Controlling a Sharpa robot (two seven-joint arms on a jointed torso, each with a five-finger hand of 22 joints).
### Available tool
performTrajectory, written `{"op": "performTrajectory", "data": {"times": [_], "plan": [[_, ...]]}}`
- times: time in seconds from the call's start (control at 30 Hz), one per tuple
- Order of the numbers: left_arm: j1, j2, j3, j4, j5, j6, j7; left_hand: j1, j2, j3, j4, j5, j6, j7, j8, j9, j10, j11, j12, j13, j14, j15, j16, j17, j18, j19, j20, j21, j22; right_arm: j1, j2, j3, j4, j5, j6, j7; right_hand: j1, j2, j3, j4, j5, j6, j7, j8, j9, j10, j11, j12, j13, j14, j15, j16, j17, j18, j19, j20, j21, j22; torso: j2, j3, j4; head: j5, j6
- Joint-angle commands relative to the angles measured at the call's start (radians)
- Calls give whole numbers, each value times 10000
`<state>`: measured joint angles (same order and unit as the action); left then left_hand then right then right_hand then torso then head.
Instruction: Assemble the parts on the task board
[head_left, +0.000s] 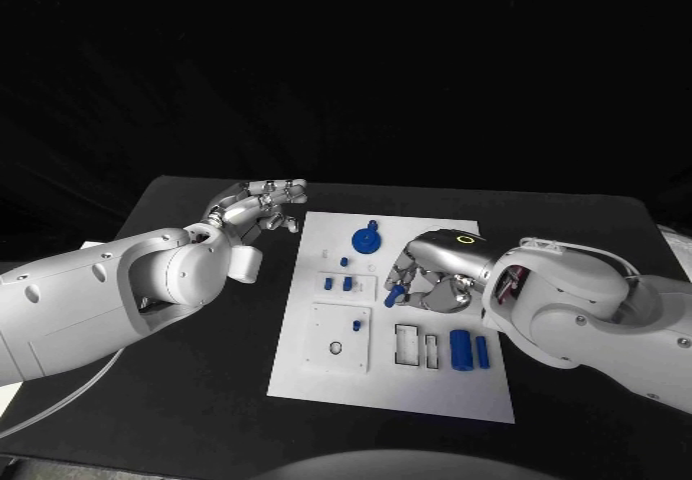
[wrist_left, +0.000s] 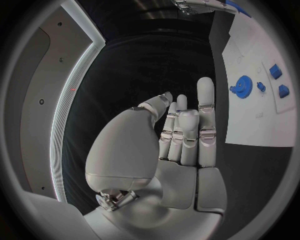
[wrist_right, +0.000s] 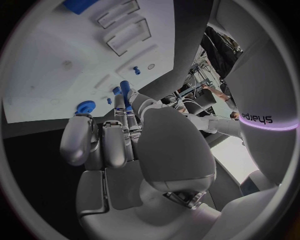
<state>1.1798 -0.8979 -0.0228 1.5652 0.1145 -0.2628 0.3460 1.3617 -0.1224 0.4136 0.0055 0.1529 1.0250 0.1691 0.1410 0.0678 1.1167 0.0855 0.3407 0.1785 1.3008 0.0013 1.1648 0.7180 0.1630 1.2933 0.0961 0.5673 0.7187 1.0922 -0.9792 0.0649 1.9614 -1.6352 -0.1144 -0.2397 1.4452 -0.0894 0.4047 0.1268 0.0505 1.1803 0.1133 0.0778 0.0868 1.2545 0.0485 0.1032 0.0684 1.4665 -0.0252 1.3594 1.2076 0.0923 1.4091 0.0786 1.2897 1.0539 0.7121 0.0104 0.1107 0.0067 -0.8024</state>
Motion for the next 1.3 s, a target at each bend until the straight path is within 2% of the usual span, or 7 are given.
{"op": "performTrajectory", "data": {"times": [0.03,0.27,0.37,0.47,0.8,1.0,1.3], "plan": [[4,39,5,6,33,166,76,72,65,-28,-56,19,-93,-10,66,9,-65,-3,48,10,-68,-6,18,-12,184,-20,15,-56,-15,-138,292,-9,26,-188,-210,352,-77,2,35,-24,28,51,16,59,27,60,32,-47,-14,452,-51,7,-14,59,-24,-47,-13,-13,-4,-5,-1,70,-10],[3,77,5,12,33,189,69,72,65,-28,-56,19,-93,-10,66,9,-65,-3,48,10,-68,-6,18,-12,184,-20,15,-56,-15,-659,1169,-74,-365,-665,-207,658,-66,-1,49,-42,32,40,21,47,27,54,34,-72,-16,450,-49,1,-26,61,-29,-49,-20,-26,-4,-16,-4,234,-88],[3,95,5,12,33,204,62,72,65,-28,-56,19,-93,-10,66,9,-65,-3,48,10,-68,-6,18,-12,184,-20,15,-56,-15,-878,1476,-92,-541,-853,-196,764,-54,1,64,-57,36,32,26,38,28,49,37,-92,-18,449,-48,0,-31,64,-35,-50,-30,-43,0,4,16,255,-129],[3,110,5,8,33,212,60,78,69,-27,-63,19,-98,-5,74,9,-82,2,73,16,-73,-5,18,-25,184,-19,14,-56,-15,-1031,1737,-106,-712,-965,-169,858,-43,6,78,-72,39,28,30,32,29,49,39,-108,-18,448,-46,-1,-33,64,-36,-51,-30,-44,-1,1,9,325,-164],[3,136,5,9,33,229,58,78,69,-27,-63,19,-98,-5,74,9,-82,2,73,16,-73,-5,18,-25,184,-19,14,-56,-15,-1203,2146,-176,-1153,-1271,3,928,-35,11,88,-83,40,26,33,28,30,49,41,-119,-18,448,-46,3,-28,63,-36,-51,-29,-42,0,-3,-17,422,-239],[4,169,5,3,33,248,36,78,69,-27,-63,19,-98,-5,74,9,-82,2,73,16,-73,-5,18,-25,184,-19,14,-56,-15,-1285,2334,-222,-1377,-1616,-10,935,-31,22,101,-91,44,20,40,22,30,47,46,-133,-18,448,-44,4,-28,64,-38,-52,-31,-44,-3,3,10,293,-187],[4,183,5,-1,33,274,11,78,69,-27,-63,19,-98,-5,74,9,-82,2,73,16,-73,-5,18,-25,184,-19,14,-56,-15,-1326,2481,-249,-1536,-1740,260,800,-18,40,129,-116,63,14,49,11,33,51,51,-160,-17,446,-39,1,-38,65,-44,-50,-38,-57,-3,-5,-16,430,-266]]}}
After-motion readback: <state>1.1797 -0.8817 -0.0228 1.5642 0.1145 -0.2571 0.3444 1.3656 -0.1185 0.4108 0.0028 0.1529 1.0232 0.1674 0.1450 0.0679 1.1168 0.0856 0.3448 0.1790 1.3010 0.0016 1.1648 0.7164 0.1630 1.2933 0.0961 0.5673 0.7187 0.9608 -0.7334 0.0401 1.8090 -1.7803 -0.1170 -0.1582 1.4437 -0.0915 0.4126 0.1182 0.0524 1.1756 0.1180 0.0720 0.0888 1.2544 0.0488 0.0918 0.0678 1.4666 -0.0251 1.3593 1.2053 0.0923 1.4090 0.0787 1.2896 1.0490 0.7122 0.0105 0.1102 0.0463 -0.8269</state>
